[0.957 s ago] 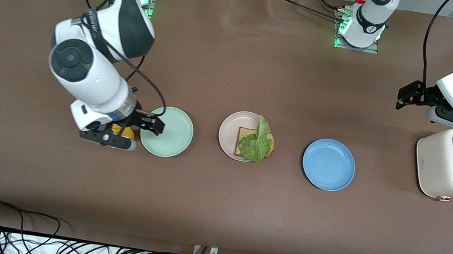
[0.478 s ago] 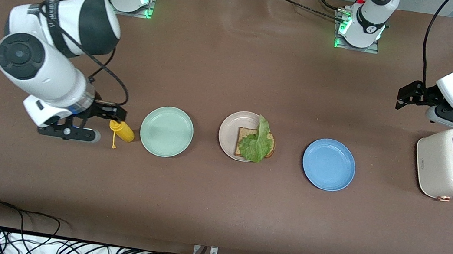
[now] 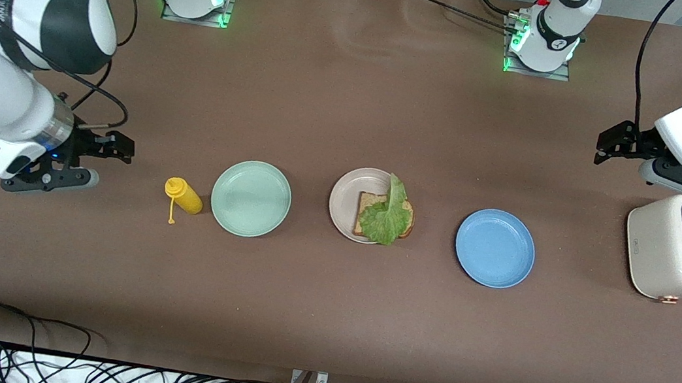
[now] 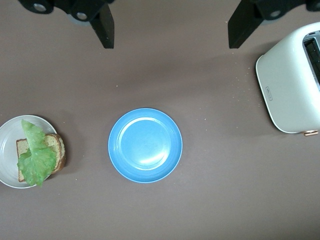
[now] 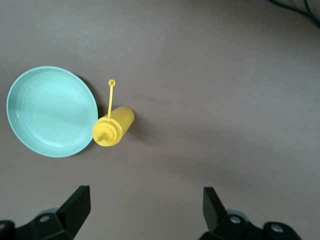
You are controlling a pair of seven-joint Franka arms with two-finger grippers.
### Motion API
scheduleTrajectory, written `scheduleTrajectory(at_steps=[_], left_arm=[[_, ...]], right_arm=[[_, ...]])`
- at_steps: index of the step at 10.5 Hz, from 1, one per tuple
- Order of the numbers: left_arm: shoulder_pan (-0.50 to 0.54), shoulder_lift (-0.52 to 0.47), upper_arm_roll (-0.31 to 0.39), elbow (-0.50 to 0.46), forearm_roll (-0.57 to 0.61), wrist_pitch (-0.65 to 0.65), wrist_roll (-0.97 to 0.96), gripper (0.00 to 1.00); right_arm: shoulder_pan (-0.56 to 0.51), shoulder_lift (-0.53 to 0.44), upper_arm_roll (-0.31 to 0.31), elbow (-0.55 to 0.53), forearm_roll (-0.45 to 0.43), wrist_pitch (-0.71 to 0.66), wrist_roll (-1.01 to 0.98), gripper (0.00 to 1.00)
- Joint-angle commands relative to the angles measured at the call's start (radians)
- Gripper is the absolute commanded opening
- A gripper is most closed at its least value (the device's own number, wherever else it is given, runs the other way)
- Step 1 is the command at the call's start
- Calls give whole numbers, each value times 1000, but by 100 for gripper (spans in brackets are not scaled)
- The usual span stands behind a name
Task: Make sandwich on beige plate with both arms
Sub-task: 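Move the right gripper back toward the yellow squeeze bottle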
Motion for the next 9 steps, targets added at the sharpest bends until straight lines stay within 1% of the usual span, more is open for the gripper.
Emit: scheduleTrajectory(at_steps=[1, 2, 3, 4, 5, 8, 9], left_arm=[[-9, -2, 5, 9, -12, -9, -13, 100], [-9, -2, 5, 9, -12, -9, -12, 100], [-9, -4, 5, 9, -12, -9, -12, 100], [-9, -4, 5, 9, -12, -9, -12, 100], [-9, -2, 5, 9, -12, -9, -12, 100], [-10, -4, 5, 9, -12, -11, -12, 100], [-13, -4, 5, 10, -12, -11, -13, 100]], right_arm=[[0, -94, -51, -165, 110, 100, -253, 100], [0, -96, -77, -185, 171, 114, -363, 100], [0, -99, -94, -228, 228, 153, -442, 100], [0, -110, -105, -295, 236, 221, -511, 100], [-3, -107, -109, -319, 243, 246, -562, 100], [-6, -92, -114, -324, 291, 257, -700, 100], [-6, -75, -114, -324, 329, 260, -776, 100]])
